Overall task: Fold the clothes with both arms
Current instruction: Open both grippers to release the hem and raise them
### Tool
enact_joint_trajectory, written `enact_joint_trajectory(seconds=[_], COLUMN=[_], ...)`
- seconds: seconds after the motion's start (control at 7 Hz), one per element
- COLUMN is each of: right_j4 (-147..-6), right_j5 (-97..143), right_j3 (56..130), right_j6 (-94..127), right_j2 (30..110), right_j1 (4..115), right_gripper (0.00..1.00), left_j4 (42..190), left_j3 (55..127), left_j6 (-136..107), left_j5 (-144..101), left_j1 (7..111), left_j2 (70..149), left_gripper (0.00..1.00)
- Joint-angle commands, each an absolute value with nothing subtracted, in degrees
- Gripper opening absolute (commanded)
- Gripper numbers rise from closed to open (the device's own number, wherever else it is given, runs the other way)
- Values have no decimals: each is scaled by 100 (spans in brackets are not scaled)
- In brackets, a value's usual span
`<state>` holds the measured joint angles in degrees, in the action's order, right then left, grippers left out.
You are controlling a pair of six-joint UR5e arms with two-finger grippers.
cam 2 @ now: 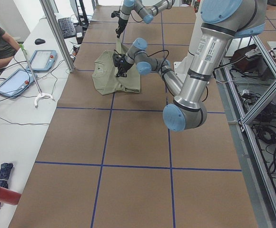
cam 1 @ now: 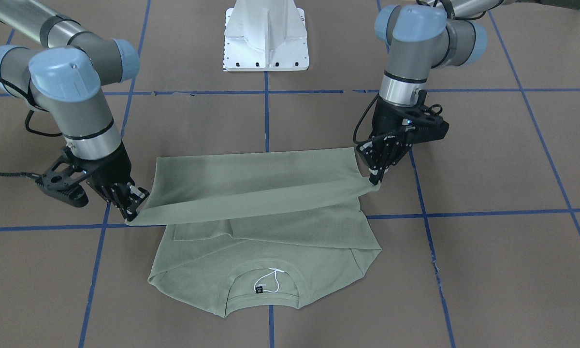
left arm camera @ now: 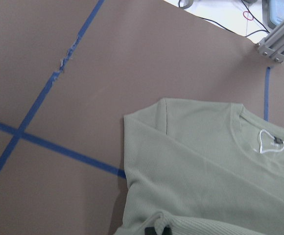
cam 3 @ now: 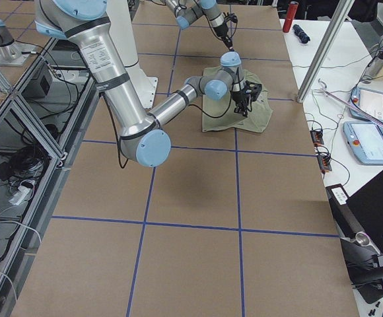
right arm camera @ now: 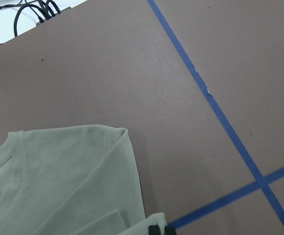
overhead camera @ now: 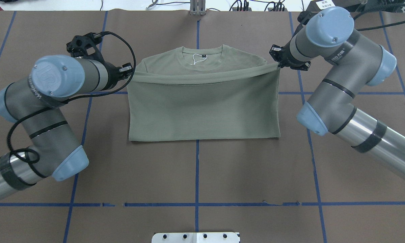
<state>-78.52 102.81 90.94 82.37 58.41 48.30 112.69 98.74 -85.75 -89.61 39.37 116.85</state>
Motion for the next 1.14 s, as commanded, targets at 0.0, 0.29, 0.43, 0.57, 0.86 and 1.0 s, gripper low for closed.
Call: enact_joint_trajectory(seconds=[0.0, 0.29, 0.43, 0.57, 0.86, 1.0], right_j4=[-7666, -6972, -6961, -6952, -6952, -6952], right_j5=[10187, 10160, 10160, 10160, 10160, 10160], right_j3=[7941, 7228, 7155, 6911, 6812, 6803], right_j6=[8060, 8060, 8060, 8060, 8060, 8060], right_j2=[5170, 5002, 4984, 4818, 4772, 4764], right_j1=[4895, 4913, 4904, 4904, 4896, 4896], right_gripper=[0, 0, 0, 3, 25, 29], left_j4=[12501, 12945, 12972, 12981, 13243, 13263], left_j3=[8339, 7614, 7577, 7524, 7305, 7295], left_j6=[-8543, -8543, -8552, -8543, -8543, -8543], left_j5=[-8921, -8912, -8912, -8921, -8921, -8921], left_j1=[4112, 4271, 4263, 4263, 4263, 4271], left_j2=[12119, 12418, 12445, 12454, 12445, 12437], left_gripper=[0, 2, 7, 10, 19, 33])
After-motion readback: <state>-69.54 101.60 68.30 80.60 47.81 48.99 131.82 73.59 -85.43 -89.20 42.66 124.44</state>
